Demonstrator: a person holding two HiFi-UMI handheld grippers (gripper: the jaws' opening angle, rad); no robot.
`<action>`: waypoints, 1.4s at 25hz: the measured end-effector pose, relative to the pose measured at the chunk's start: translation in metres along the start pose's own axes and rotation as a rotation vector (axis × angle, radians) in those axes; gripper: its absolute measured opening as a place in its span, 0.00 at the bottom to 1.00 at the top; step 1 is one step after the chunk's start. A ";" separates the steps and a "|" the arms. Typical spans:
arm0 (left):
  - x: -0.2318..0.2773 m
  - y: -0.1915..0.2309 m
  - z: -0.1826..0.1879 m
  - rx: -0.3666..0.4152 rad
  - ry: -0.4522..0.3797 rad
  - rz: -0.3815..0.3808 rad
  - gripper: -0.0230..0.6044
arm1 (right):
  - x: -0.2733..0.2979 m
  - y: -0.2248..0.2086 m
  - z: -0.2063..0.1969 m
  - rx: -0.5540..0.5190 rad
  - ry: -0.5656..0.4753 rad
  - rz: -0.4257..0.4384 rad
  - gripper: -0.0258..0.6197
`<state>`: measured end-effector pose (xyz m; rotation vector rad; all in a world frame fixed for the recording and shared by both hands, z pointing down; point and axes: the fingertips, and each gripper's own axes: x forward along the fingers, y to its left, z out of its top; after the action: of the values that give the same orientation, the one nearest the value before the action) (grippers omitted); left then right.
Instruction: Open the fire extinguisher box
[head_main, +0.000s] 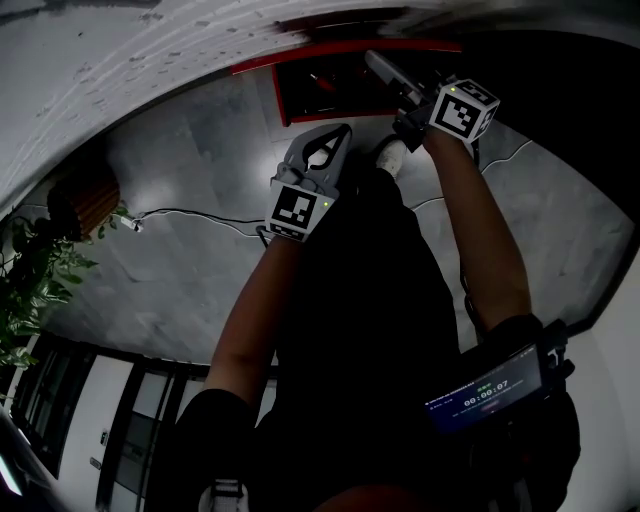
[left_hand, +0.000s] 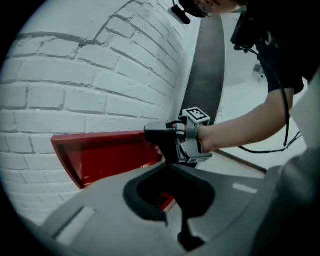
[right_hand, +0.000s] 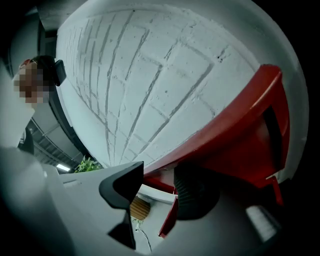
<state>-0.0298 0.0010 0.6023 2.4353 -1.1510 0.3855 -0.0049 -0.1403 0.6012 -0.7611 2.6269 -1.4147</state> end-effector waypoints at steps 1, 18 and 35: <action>0.000 0.001 0.001 -0.001 -0.002 0.003 0.04 | 0.002 -0.001 0.005 -0.005 -0.010 -0.009 0.35; -0.010 0.020 0.019 -0.017 -0.046 -0.008 0.04 | -0.007 0.019 0.030 -0.203 -0.098 -0.046 0.21; -0.122 -0.081 0.170 0.062 -0.185 -0.176 0.04 | -0.115 0.259 0.025 -0.748 0.082 0.172 0.05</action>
<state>-0.0300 0.0470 0.3831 2.6464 -0.9988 0.1465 0.0006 0.0105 0.3604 -0.4908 3.1937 -0.3975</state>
